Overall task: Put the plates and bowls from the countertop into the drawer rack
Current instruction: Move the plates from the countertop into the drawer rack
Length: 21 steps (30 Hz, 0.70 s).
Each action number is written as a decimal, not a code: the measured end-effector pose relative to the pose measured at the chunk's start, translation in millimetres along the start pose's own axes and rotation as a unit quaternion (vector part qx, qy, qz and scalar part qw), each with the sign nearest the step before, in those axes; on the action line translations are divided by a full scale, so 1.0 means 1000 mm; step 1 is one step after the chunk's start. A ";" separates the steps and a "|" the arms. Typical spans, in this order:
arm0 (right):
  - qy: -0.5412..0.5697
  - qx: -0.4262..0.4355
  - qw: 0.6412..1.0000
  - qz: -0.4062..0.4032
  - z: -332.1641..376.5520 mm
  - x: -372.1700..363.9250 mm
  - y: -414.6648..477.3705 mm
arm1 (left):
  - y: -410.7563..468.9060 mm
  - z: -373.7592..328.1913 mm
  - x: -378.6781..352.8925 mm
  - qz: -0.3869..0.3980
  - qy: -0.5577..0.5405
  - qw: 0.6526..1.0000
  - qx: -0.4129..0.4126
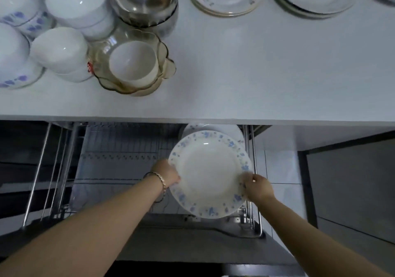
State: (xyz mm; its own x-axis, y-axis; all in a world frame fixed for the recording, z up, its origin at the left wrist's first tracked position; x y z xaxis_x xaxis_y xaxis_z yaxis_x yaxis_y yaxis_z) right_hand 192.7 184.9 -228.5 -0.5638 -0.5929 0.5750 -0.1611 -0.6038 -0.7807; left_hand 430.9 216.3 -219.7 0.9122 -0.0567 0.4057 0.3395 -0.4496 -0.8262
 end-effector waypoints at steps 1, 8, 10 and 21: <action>0.002 -0.015 1.000 0.001 0.003 -0.006 0.009 | 0.015 -0.001 -0.001 -0.002 0.006 1.000 -0.002; 0.008 -0.070 0.997 -0.034 0.016 -0.028 0.067 | 0.094 -0.021 -0.020 -0.033 0.051 0.998 -0.027; 0.027 -0.085 0.995 -0.047 0.019 -0.036 0.076 | 0.114 -0.026 -0.024 -0.043 0.081 0.995 -0.033; 0.126 -0.116 0.980 -0.103 0.024 -0.061 0.090 | 0.133 -0.023 -0.037 -0.117 0.046 0.985 -0.114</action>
State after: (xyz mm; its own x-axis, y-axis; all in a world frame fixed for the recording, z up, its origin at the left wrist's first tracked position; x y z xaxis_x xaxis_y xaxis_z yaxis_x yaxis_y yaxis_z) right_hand 231.5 154.0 -327.7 -0.6770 -0.3036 0.6705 -0.4561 -0.5419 -0.7059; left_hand 437.0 138.4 -336.1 0.7865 -0.0036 0.6176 0.4689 -0.6474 -0.6008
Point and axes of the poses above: each hand's wrist, its own y-axis towards the middle knuckle, its own x-axis out of the back of the hand, z = x × y, the point moved 3 cm from there along y, towards the middle knuckle, and after that the axes turned 13 degrees about -y, right-handed, at the moved point
